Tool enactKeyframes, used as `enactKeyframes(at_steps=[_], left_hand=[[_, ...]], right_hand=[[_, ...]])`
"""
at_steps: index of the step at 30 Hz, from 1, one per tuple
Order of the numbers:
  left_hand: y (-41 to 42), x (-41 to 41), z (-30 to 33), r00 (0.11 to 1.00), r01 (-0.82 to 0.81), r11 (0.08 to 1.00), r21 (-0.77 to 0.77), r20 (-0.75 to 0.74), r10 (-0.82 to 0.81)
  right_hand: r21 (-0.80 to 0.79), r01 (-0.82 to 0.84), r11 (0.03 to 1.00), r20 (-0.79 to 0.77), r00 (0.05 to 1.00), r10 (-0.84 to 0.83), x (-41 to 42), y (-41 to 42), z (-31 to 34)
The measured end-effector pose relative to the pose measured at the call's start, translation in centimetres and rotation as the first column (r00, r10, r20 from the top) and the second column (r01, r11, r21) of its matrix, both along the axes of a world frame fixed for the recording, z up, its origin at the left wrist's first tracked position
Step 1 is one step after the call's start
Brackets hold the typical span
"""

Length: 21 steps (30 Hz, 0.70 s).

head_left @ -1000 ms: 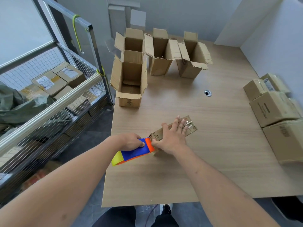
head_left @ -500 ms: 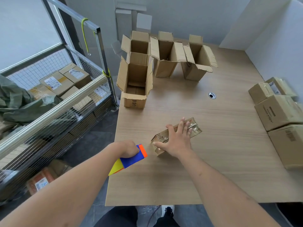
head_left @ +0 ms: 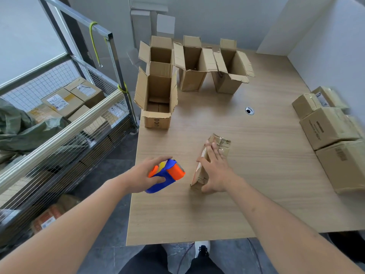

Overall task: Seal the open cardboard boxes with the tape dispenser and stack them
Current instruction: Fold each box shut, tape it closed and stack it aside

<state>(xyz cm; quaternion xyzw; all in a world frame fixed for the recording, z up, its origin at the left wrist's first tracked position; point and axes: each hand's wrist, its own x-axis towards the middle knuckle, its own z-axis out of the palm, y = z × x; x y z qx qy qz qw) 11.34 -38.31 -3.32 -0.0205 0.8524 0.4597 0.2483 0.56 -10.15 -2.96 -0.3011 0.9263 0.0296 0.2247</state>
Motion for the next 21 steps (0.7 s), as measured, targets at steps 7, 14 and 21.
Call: enactKeyframes(at_steps=[7,14,21], left_hand=[[2.1,0.0,1.5,0.949,0.055,0.998,0.026,-0.312,-0.044],[4.8,1.4,2.4,0.914,-0.01,0.998,-0.067,-0.406,-0.018],[8.2,2.5,4.4,0.888,-0.006,0.995,-0.098,-0.459,-0.04]], right_hand=[[-0.092,-0.315,0.945,0.001,0.949,0.316,1.0,2.4,-0.1],[-0.566,-0.055,0.822,0.158,0.972,0.174,2.3,4.0,1.6],[-0.768,0.5,0.4,0.538,0.843,-0.018,3.9,4.0,4.7]])
